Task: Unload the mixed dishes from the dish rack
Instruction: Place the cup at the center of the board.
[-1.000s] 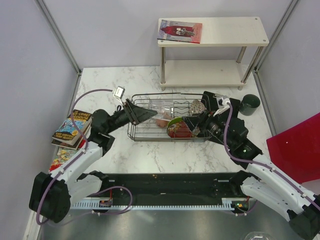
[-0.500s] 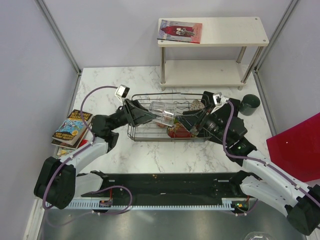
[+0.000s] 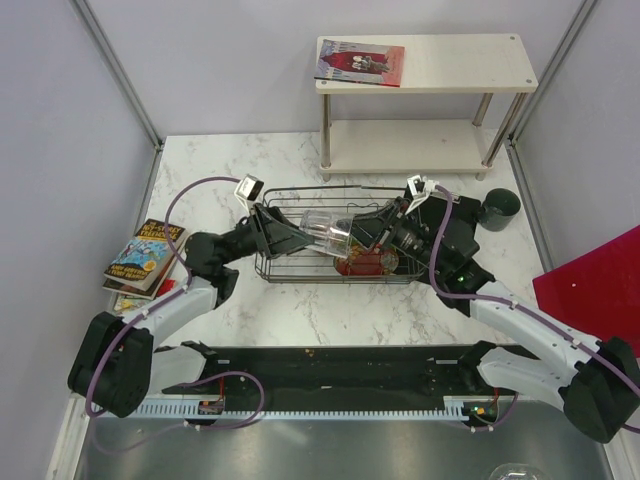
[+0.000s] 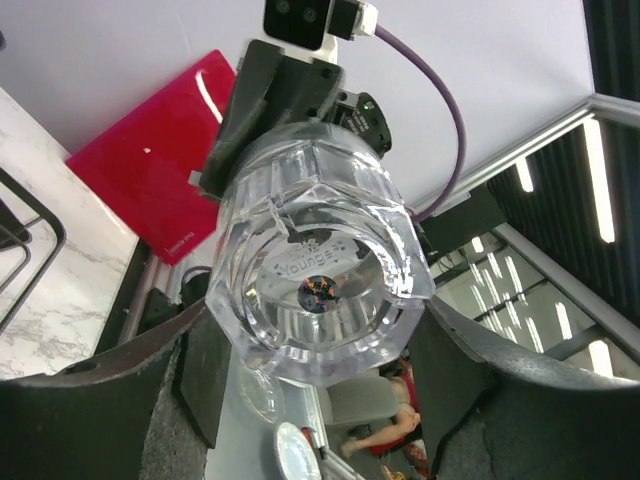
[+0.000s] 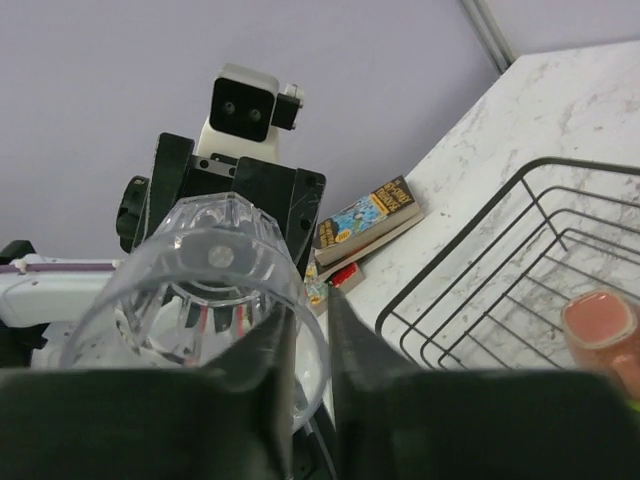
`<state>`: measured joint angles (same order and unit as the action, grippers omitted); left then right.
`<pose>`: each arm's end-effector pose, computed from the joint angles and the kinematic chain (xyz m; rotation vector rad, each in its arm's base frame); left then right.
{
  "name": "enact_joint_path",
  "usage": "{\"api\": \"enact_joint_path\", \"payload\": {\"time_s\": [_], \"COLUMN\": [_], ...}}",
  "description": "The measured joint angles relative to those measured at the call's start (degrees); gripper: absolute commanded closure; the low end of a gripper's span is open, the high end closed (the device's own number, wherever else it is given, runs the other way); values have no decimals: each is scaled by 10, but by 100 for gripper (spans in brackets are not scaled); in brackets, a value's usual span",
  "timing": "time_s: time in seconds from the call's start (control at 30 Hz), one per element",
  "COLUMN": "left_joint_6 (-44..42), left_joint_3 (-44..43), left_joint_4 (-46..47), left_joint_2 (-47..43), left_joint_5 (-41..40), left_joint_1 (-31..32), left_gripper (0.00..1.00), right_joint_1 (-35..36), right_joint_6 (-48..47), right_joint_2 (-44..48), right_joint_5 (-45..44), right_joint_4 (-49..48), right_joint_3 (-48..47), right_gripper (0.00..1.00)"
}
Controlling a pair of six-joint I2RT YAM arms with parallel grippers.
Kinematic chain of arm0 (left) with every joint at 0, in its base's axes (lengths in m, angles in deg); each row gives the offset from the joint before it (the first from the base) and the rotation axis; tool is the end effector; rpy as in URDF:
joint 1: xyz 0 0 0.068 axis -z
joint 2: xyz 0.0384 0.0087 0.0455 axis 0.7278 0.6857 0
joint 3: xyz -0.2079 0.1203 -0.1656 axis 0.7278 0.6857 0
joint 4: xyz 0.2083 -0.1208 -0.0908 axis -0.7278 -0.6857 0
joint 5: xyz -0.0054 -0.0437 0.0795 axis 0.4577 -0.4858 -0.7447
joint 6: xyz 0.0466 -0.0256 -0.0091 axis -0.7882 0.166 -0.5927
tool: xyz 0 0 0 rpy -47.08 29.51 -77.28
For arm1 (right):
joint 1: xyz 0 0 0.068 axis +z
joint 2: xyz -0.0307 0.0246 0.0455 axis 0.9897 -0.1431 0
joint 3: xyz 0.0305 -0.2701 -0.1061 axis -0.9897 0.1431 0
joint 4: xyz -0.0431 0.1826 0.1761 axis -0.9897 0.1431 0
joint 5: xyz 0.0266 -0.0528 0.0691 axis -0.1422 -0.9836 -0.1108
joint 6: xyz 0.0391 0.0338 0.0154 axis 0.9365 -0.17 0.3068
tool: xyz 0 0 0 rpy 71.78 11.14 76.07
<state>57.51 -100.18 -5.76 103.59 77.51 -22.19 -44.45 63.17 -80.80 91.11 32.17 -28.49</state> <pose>0.1884 -0.1160 0.3239 0.2433 1.5162 -2.0746 0.1716 0.1454 0.3478 -0.2123 1.5139 1.4013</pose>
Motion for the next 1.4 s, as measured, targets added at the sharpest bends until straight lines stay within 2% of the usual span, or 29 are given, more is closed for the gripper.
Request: {"api": "enact_joint_path", "payload": {"time_s": [0.07, 0.1, 0.13, 0.2, 0.3, 0.4, 0.53, 0.63, 0.7, 0.83, 1.0, 1.2, 1.4], "left_joint_6": [4, 3, 2, -6, -58, -160, -272, -301, -314, -332, -355, -370, -372], "left_joint_3": [0, 0, 0, -1, -10, -56, -108, -108, -108, -108, -106, -99, -84], "left_joint_4": [-12, -18, -25, -47, -128, -306, -532, -624, -682, -776, -847, -873, -891], "left_joint_2": [0, 0, 0, -4, -25, -63, -136, -173, -179, -174, -193, -221, -221], "left_joint_5": [0, -3, -3, -1, 5, -19, -144, -216, -255, -294, -321, -327, -327], "left_joint_1": [0, 0, -1, 0, 0, 1, 3, 2, 2, 2, 2, 2, 2], "left_gripper": [66, 38, 23, 1, 1, 1, 1, 1, 1, 1, 1, 1, 2], "right_joint_1": [1, 1, 1, 1, 3, 3, 2, -17, -62, -235, -319, -401, -446], "right_joint_6": [-7, -7, -9, -15, -42, -78, -125, -141, -137, -99, -45, 1, 6], "right_joint_2": [-1, -1, 0, 8, 38, 70, 106, 95, 71, 16, -88, -204, -292], "right_joint_5": [6, 4, 1, -6, -56, -135, -299, -416, -468, -525, -506, -469, -473], "right_joint_4": [3, 8, 14, 35, 105, 207, 348, 441, 494, 566, 665, 710, 744], "right_joint_3": [0, 0, 0, 0, -5, -30, -100, -175, -227, -270, -318, -411, -507], "right_gripper": [100, 100, 100, 100, 100, 100, 100, 100, 100, 100, 100, 100, 100]}}
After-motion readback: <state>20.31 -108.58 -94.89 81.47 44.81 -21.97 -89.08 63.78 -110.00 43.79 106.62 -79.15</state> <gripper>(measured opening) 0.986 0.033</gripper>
